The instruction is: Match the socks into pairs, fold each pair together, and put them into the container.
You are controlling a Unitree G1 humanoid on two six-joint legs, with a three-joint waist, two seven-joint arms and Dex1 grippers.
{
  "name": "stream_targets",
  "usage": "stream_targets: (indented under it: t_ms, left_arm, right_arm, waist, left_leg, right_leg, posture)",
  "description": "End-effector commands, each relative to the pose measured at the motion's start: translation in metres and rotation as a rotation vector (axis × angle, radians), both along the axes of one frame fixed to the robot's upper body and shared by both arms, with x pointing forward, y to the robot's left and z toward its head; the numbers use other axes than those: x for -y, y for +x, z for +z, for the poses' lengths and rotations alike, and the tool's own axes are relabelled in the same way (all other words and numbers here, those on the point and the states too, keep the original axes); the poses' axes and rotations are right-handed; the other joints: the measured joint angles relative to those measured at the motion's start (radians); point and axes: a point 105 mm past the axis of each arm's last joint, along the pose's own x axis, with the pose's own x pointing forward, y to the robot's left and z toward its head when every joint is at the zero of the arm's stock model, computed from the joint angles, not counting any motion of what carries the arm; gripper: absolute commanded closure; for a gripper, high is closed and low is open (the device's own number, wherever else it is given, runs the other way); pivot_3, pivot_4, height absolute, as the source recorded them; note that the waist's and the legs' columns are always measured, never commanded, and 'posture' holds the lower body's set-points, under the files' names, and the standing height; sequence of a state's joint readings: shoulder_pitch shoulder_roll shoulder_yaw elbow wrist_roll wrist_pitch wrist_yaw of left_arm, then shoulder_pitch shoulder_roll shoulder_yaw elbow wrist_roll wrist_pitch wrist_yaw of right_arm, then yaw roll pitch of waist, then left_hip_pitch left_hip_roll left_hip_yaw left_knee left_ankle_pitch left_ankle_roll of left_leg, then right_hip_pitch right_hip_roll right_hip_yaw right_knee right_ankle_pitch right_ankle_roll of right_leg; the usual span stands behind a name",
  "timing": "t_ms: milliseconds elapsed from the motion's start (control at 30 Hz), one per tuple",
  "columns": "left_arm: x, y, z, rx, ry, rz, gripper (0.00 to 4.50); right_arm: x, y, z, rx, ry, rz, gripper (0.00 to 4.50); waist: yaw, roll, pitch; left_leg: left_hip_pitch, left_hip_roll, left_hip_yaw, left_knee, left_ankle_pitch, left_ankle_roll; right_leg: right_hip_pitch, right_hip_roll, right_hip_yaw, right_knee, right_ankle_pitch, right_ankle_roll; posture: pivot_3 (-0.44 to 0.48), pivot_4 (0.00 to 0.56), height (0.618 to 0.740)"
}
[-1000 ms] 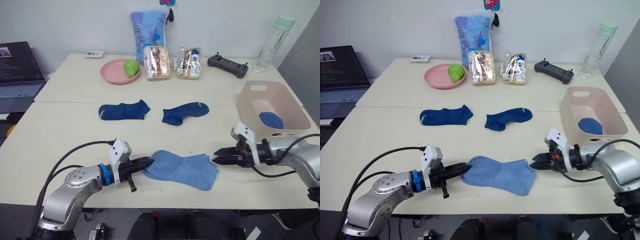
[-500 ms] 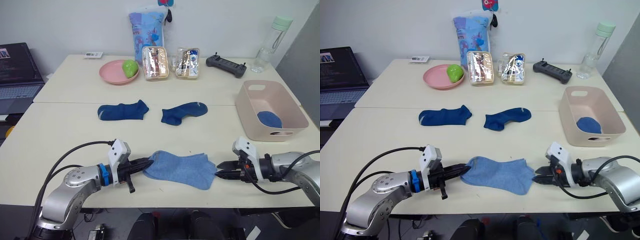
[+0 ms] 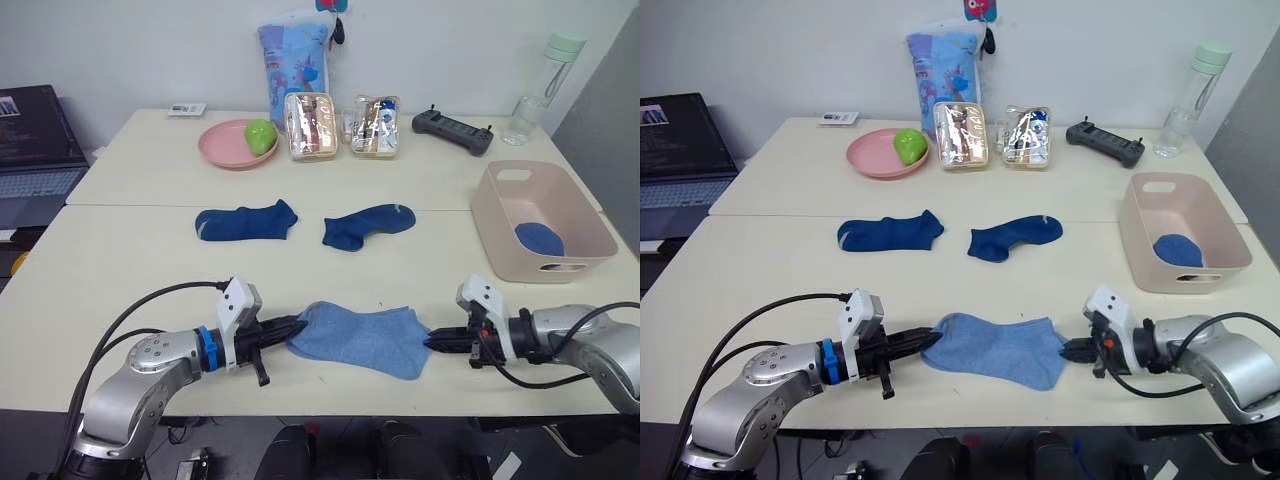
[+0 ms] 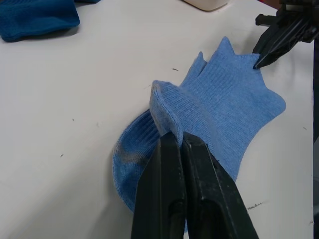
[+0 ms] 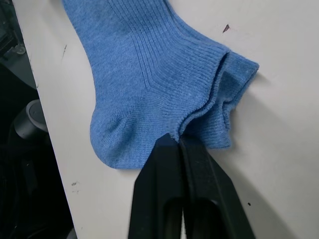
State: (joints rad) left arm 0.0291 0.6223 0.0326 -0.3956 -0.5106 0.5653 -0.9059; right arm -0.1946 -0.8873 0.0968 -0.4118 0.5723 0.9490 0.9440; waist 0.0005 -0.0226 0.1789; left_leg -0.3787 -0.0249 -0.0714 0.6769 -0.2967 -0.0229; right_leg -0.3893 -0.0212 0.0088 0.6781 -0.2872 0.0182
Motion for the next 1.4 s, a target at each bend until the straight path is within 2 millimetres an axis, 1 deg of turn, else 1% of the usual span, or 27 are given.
stream_targets:
  t_ms: [33, 200, 500, 900, 1067, 1133, 1167, 1233, 1333, 1400]
  left_arm:
    - [0.003, -0.004, 0.007, 0.018, -0.015, -0.021, 4.5]
    - [0.002, -0.007, 0.006, 0.007, -0.017, -0.016, 4.5]
    - [0.0, -0.004, 0.004, 0.006, -0.018, 0.011, 4.5]
    - [0.0, -0.007, 0.002, -0.002, -0.023, 0.008, 4.5]
    - [-0.001, -0.006, -0.002, 0.001, -0.006, 0.015, 4.5]
    - [-0.001, -0.007, -0.003, -0.005, -0.007, 0.014, 4.5]
    - [-0.001, -0.006, -0.003, -0.006, -0.012, 0.018, 4.29]
    - [-0.002, -0.006, 0.001, -0.002, -0.028, 0.026, 3.89]
    - [-0.009, -0.006, 0.006, 0.01, -0.02, 0.033, 3.01]
    - [-0.02, 0.001, 0.012, 0.046, 0.006, 0.059, 2.4]
  right_arm:
    - [0.0, 0.005, 0.012, 0.038, 0.017, 0.009, 4.48]
    - [0.001, 0.012, 0.018, 0.054, 0.013, 0.008, 4.48]
    - [0.001, 0.017, 0.012, 0.053, -0.003, -0.011, 4.48]
    - [-0.003, 0.02, 0.014, 0.071, 0.008, -0.02, 4.48]
    - [-0.004, 0.018, 0.014, 0.069, 0.002, -0.006, 4.48]
    - [-0.005, 0.017, 0.015, 0.069, 0.008, 0.001, 4.02]
    - [-0.005, 0.017, 0.015, 0.067, 0.013, 0.002, 3.82]
    - [-0.001, 0.021, 0.02, 0.093, 0.021, -0.029, 3.17]
    - [0.003, 0.022, 0.032, 0.144, 0.042, -0.042, 2.12]
    - [-0.004, 0.022, 0.05, 0.196, 0.124, -0.031, 1.47]
  waist:
    - [0.0, 0.0, 0.0]
    - [0.0, 0.0, 0.0]
    - [0.0, 0.0, 0.0]
    - [0.0, 0.0, 0.0]
    - [0.0, 0.001, 0.0]
    - [0.0, 0.001, 0.0]
    - [0.0, 0.001, 0.0]
    - [0.0, 0.001, 0.0]
    - [0.0, 0.001, 0.0]
    - [0.0, 0.001, 0.001]
  left_leg:
    - [0.0, 0.0, 0.0, 0.0, 0.0, 0.0]
    - [0.0, 0.0, 0.0, 0.0, 0.0, 0.0]
    - [0.0, 0.0, 0.0, 0.0, 0.0, 0.0]
    - [0.0, 0.0, 0.0, 0.0, 0.0, 0.0]
    - [0.0, 0.0, 0.0, 0.0, 0.0, 0.0]
    - [0.0, 0.0, 0.0, 0.0, 0.0, 0.0]
    - [0.0, 0.0, 0.0, 0.0, 0.0, 0.0]
    - [0.0, 0.0, 0.0, 0.0, 0.0, 0.0]
    - [0.0, 0.0, 0.0, 0.0, 0.0, 0.0]
    - [0.0, 0.0, 0.0, 0.0, 0.0, 0.0]
  right_leg:
    - [0.0, 0.0, 0.0, 0.0, 0.0, 0.0]
    - [0.0, 0.0, 0.0, 0.0, 0.0, 0.0]
    - [0.0, 0.0, 0.0, 0.0, 0.0, 0.0]
    - [0.0, 0.0, 0.0, 0.0, 0.0, 0.0]
    - [0.0, 0.0, 0.0, 0.0, 0.0, 0.0]
    - [0.0, 0.0, 0.0, 0.0, 0.0, 0.0]
    - [0.0, 0.0, 0.0, 0.0, 0.0, 0.0]
    - [0.0, 0.0, 0.0, 0.0, 0.0, 0.0]
    - [0.0, 0.0, 0.0, 0.0, 0.0, 0.0]
    - [0.0, 0.0, 0.0, 0.0, 0.0, 0.0]
  posture:
    - [0.0, 0.15, 0.74]
    - [0.0, 0.15, 0.74]
    - [0.0, 0.15, 0.74]
    - [0.0, 0.15, 0.74]
    - [0.0, 0.15, 0.74]
    - [0.0, 0.15, 0.74]
    - [0.0, 0.15, 0.74]
    - [0.0, 0.15, 0.74]
    - [0.0, 0.15, 0.74]
    - [0.0, 0.15, 0.74]
